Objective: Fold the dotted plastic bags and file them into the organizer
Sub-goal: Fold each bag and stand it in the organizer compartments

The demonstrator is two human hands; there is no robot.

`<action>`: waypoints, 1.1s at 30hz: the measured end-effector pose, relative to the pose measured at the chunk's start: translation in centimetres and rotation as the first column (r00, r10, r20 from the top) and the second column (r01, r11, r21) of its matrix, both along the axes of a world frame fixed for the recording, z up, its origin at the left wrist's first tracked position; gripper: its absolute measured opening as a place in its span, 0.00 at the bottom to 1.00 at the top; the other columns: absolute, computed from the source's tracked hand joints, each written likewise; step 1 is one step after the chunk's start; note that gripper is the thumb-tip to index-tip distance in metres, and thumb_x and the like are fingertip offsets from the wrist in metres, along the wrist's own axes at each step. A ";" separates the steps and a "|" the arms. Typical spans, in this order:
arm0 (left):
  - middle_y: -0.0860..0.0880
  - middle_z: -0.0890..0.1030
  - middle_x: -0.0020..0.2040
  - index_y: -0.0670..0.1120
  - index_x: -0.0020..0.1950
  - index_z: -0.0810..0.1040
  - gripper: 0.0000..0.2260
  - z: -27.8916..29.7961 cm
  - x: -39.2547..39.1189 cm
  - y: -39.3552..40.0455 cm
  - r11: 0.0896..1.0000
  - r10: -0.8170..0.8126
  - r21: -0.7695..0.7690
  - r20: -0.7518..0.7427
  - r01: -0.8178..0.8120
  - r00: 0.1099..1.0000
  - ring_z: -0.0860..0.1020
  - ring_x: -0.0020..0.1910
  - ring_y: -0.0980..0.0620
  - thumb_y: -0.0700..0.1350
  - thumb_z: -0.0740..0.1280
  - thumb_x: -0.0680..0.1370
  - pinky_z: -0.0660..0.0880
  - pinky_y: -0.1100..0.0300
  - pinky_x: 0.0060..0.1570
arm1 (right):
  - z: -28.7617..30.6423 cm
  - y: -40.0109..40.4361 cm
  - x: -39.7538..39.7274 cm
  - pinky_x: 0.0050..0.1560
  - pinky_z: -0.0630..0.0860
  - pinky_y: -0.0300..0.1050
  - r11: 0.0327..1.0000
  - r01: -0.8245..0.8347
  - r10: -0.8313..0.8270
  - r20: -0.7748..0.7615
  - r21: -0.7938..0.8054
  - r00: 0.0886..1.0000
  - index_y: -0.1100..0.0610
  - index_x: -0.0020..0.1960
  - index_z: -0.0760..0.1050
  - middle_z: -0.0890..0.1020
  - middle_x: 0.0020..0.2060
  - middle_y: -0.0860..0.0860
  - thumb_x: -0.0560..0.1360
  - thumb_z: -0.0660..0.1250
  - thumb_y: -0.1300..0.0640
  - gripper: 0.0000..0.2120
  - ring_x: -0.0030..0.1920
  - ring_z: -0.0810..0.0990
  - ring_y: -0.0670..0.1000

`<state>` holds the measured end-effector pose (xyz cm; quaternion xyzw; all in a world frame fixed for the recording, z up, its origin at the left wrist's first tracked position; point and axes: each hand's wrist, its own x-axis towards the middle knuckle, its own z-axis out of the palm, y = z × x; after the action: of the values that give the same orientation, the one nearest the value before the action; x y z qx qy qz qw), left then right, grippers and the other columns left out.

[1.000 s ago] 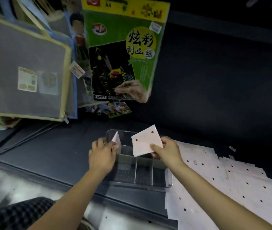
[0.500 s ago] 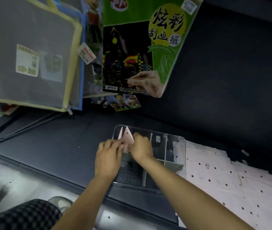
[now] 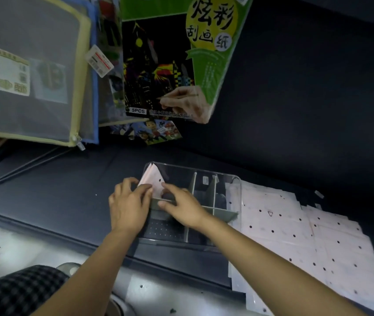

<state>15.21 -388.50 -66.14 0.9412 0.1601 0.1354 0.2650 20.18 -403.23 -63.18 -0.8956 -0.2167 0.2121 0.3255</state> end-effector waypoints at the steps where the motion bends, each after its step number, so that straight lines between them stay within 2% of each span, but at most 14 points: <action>1: 0.45 0.72 0.61 0.49 0.56 0.82 0.10 0.1 0.0 -0.1 1.000 -0.017 0.009 -0.006 0.017 1.000 0.68 0.59 0.42 0.49 0.64 0.78 0.65 0.45 0.58 | 0.3 -1.5 -0.6 0.66 0.63 0.41 0.999 0.009 -0.011 0.052 0.041 0.999 0.50 0.73 0.62 0.73 0.67 0.50 0.77 0.63 0.50 0.26 0.68 0.67 0.49; 5: 0.41 0.71 0.63 0.48 0.53 0.82 0.08 0.8 -0.1 -1.4 0.992 -0.073 0.107 0.000 0.073 0.997 0.66 0.62 0.38 0.47 0.67 0.77 0.62 0.40 0.60 | 1.6 -10.9 -2.8 0.64 0.63 0.38 0.996 0.072 -0.082 0.200 0.057 0.976 0.50 0.69 0.68 0.74 0.65 0.47 0.78 0.63 0.53 0.20 0.65 0.68 0.45; 9: 0.38 0.74 0.60 0.44 0.51 0.82 0.07 1.9 -0.6 -4.1 0.944 -0.206 0.283 0.103 0.170 0.973 0.70 0.59 0.35 0.42 0.71 0.74 0.65 0.39 0.57 | 1.7 -22.4 -5.7 0.62 0.67 0.37 0.964 0.255 -0.240 0.175 -0.070 0.955 0.52 0.66 0.71 0.76 0.60 0.46 0.77 0.65 0.55 0.17 0.62 0.73 0.46; 11: 0.40 0.77 0.56 0.44 0.50 0.82 0.07 2.4 -1.2 -6.5 0.851 -0.431 0.386 0.127 0.356 0.893 0.74 0.55 0.37 0.45 0.67 0.76 0.69 0.43 0.53 | 0.9 -27.3 -8.1 0.60 0.66 0.36 0.936 0.275 -0.250 0.135 -0.219 0.959 0.52 0.66 0.70 0.75 0.60 0.45 0.77 0.66 0.52 0.19 0.62 0.72 0.47; 13: 0.42 0.79 0.53 0.44 0.50 0.83 0.14 2.5 -2.3 -9.7 0.704 -0.645 0.431 0.056 0.564 0.763 0.78 0.51 0.40 0.49 0.60 0.77 0.74 0.48 0.48 | -0.2 -31.0 -10.6 0.62 0.65 0.36 0.911 0.222 -0.209 0.077 -0.348 0.975 0.52 0.69 0.68 0.71 0.62 0.44 0.75 0.67 0.48 0.24 0.63 0.69 0.47; 15: 0.44 0.80 0.54 0.45 0.54 0.82 0.13 2.0 -3.8 -13.1 0.621 -0.728 0.388 -0.035 0.681 0.684 0.79 0.51 0.42 0.50 0.63 0.76 0.77 0.50 0.47 | -1.7 -33.4 -13.0 0.67 0.60 0.33 0.898 0.119 -0.117 0.030 -0.423 0.993 0.50 0.72 0.63 0.66 0.66 0.43 0.73 0.68 0.43 0.31 0.66 0.65 0.45; 17: 0.45 0.78 0.59 0.45 0.60 0.79 0.15 1.0 -5.1 -15.7 0.631 -0.724 0.271 -0.129 0.727 0.677 0.77 0.57 0.42 0.48 0.69 0.75 0.76 0.49 0.53 | -3.0 -34.8 -15.0 0.68 0.57 0.34 0.876 0.046 -0.036 0.029 -0.480 0.999 0.50 0.73 0.60 0.62 0.70 0.43 0.71 0.68 0.40 0.35 0.69 0.61 0.45; 19: 0.47 0.75 0.64 0.47 0.67 0.74 0.20 0.1 -6.1 -16.9 0.678 -0.683 0.181 -0.204 0.713 0.701 0.73 0.62 0.44 0.50 0.68 0.76 0.71 0.49 0.59 | -4.0 -35.2 -16.2 0.66 0.67 0.40 0.875 0.032 0.042 0.140 -0.484 0.989 0.54 0.69 0.68 0.68 0.69 0.47 0.68 0.73 0.45 0.33 0.68 0.67 0.48; 21: 0.47 0.76 0.62 0.48 0.69 0.71 0.22 -0.5 -6.9 -17.1 0.703 -0.660 0.157 -0.218 0.694 0.719 0.74 0.61 0.45 0.50 0.67 0.77 0.69 0.49 0.61 | -4.4 -35.1 -16.5 0.51 0.80 0.43 0.898 0.040 0.114 0.319 -0.438 0.941 0.56 0.54 0.80 0.80 0.58 0.51 0.61 0.80 0.55 0.22 0.58 0.79 0.52; 24: 0.46 0.80 0.54 0.45 0.66 0.74 0.22 -0.8 -7.4 -17.0 0.703 -0.659 0.196 -0.181 0.683 0.730 0.78 0.53 0.43 0.47 0.72 0.73 0.72 0.47 0.57 | -4.0 -35.2 -16.2 0.41 0.81 0.39 0.930 0.068 0.102 0.431 -0.361 0.897 0.53 0.37 0.82 0.85 0.47 0.48 0.60 0.82 0.58 0.10 0.48 0.84 0.49; 26: 0.47 0.80 0.54 0.45 0.66 0.75 0.21 -0.9 -7.6 -17.1 0.715 -0.645 0.202 -0.180 0.670 0.742 0.78 0.53 0.44 0.48 0.71 0.74 0.72 0.46 0.57 | -3.9 -35.6 -15.8 0.47 0.79 0.39 0.932 0.026 0.109 0.348 -0.362 0.931 0.54 0.41 0.83 0.85 0.49 0.48 0.68 0.76 0.57 0.03 0.51 0.83 0.48; 29: 0.47 0.80 0.53 0.46 0.63 0.77 0.18 -0.9 -7.6 -17.3 0.742 -0.626 0.204 -0.131 0.638 0.769 0.78 0.52 0.44 0.53 0.63 0.77 0.72 0.46 0.55 | -3.8 -36.9 -15.5 0.55 0.74 0.43 0.938 0.008 0.063 0.192 -0.348 0.979 0.53 0.52 0.80 0.82 0.54 0.45 0.78 0.62 0.52 0.09 0.56 0.78 0.47; 31: 0.47 0.80 0.52 0.45 0.59 0.79 0.21 -0.7 -7.7 -17.7 0.731 -0.638 0.266 -0.063 0.629 0.768 0.77 0.51 0.45 0.56 0.55 0.78 0.72 0.48 0.53 | -3.4 -37.3 -15.2 0.53 0.74 0.43 0.953 0.014 0.032 0.149 -0.303 0.988 0.51 0.51 0.79 0.81 0.52 0.43 0.78 0.63 0.51 0.08 0.54 0.76 0.45; 33: 0.47 0.79 0.53 0.46 0.57 0.80 0.21 -0.3 -8.1 -18.5 0.648 -0.723 0.319 -0.025 0.691 0.690 0.77 0.52 0.46 0.56 0.52 0.80 0.71 0.51 0.52 | -3.4 -37.3 -15.0 0.53 0.74 0.43 0.958 0.028 0.005 0.115 -0.284 0.993 0.51 0.49 0.79 0.81 0.51 0.43 0.76 0.65 0.51 0.06 0.54 0.76 0.44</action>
<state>7.13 -407.04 -66.47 0.9490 -0.2569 0.0933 0.1569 5.22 -440.57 -66.59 -0.9451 -0.1970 0.1873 0.1813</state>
